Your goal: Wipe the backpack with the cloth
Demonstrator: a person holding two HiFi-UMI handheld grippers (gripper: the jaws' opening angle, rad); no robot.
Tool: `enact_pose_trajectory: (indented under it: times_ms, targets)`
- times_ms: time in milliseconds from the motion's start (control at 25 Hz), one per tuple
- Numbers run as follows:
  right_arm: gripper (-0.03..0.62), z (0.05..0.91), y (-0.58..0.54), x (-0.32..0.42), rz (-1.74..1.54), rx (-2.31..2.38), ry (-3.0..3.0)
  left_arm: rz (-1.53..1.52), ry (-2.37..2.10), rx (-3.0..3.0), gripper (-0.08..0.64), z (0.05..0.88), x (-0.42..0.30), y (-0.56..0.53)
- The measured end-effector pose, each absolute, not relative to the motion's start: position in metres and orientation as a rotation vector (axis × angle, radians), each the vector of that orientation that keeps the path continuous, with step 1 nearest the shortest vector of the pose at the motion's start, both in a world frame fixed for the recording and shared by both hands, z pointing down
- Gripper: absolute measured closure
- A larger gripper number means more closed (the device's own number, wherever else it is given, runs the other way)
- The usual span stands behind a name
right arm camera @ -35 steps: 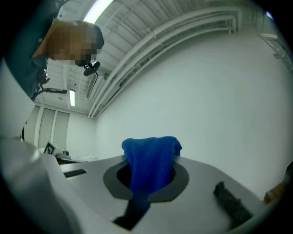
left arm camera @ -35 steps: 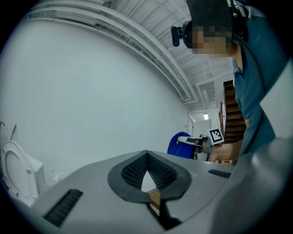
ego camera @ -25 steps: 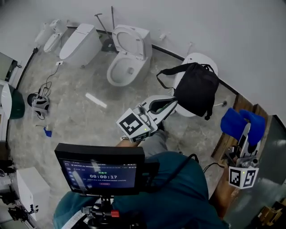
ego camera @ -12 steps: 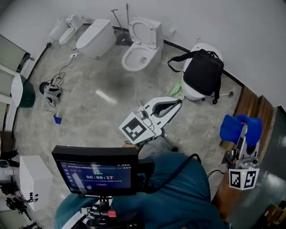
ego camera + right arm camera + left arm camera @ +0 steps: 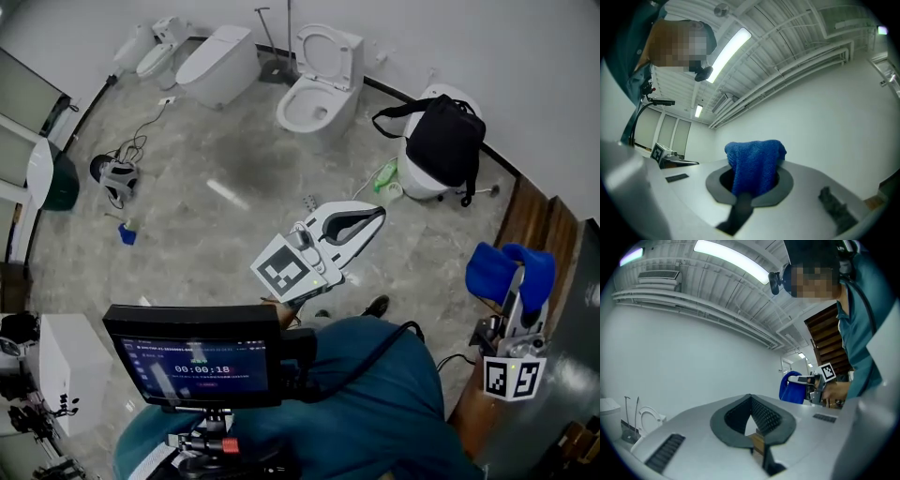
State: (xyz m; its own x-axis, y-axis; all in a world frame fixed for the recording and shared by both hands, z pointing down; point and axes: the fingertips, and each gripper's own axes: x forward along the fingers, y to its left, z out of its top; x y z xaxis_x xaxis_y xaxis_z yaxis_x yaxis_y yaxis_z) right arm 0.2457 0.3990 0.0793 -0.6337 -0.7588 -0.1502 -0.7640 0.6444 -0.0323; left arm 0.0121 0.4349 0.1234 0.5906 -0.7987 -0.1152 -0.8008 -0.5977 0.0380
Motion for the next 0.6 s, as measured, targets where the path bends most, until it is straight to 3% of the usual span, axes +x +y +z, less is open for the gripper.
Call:
enact_pose_trajectory:
  times_ms: [400, 600]
  targets:
    - [0.578, 0.063, 0.540, 0.203, 0.062, -1.350, 2.665, 0.217, 1.298, -2.876, 0.557, 0.129, -0.019, 0.561]
    - [0.578, 0.063, 0.559, 0.209, 0.090, -1.380, 2.654, 0.231, 1.257, -2.879, 0.557, 0.129, -0.013, 0.573]
